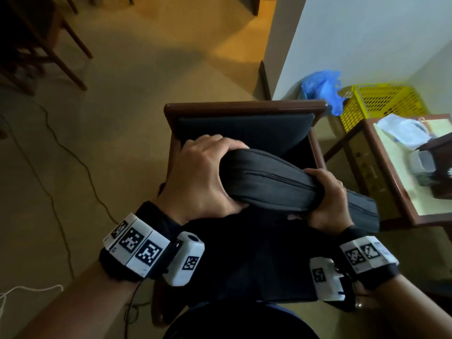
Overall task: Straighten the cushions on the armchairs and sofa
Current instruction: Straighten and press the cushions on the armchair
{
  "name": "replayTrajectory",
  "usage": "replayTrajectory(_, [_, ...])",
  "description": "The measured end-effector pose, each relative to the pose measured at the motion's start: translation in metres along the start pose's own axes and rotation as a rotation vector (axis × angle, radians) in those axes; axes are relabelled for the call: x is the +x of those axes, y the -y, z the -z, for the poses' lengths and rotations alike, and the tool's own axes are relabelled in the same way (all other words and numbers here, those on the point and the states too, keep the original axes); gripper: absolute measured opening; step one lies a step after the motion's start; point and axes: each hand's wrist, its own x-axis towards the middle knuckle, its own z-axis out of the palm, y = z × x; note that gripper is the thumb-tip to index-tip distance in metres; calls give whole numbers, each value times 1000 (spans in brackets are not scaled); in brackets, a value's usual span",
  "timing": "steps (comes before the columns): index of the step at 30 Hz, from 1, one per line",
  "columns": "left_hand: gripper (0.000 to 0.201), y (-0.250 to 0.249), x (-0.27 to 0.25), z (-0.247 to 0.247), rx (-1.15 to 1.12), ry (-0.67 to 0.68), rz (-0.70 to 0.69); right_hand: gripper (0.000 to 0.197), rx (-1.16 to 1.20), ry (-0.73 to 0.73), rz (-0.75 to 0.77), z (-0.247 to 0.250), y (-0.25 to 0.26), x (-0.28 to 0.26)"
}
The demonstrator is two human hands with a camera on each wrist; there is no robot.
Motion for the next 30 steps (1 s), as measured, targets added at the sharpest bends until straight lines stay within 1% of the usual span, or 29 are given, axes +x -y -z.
replayTrajectory(2, [75,-12,15,-8,10,2,-38,101,94,17,-65,-5,-9,-3])
replayTrajectory(5, [78,-14,22,-34,45,59,-31,109,216,143,-154,-21,-14,-12])
replayTrajectory(6, [79,-11,21,-41,21,62,-4,112,237,167,-152,-23,-11,-13])
replayTrajectory(8, [82,-6,19,-48,-32,47,32,116,272,173,-99,-24,-3,-11])
replayTrajectory(10, [87,-5,18,-51,-31,43,18,117,268,164,-19,-22,7,-5])
replayTrajectory(13, [94,-4,13,-52,-39,50,-13,106,238,146,35,-15,17,5])
replayTrajectory(16, [101,12,2,-47,-47,131,-36,98,242,153,27,-5,11,6])
replayTrajectory(17, [104,23,-2,-43,-50,165,-8,98,250,157,20,-2,7,5])
replayTrajectory(18, [107,36,-7,-40,-54,202,47,97,263,156,12,1,4,3])
replayTrajectory(21, [115,81,-25,-27,-17,289,246,95,325,123,7,5,2,-5])
replayTrajectory(25, [121,128,-42,-13,209,412,433,94,373,110,-1,11,1,-11])
replayTrajectory(27, [116,143,-49,-14,273,416,487,95,400,110,-23,13,1,-13])
replayTrajectory(30, [112,157,-58,-23,279,412,455,95,469,85,-49,9,1,-18])
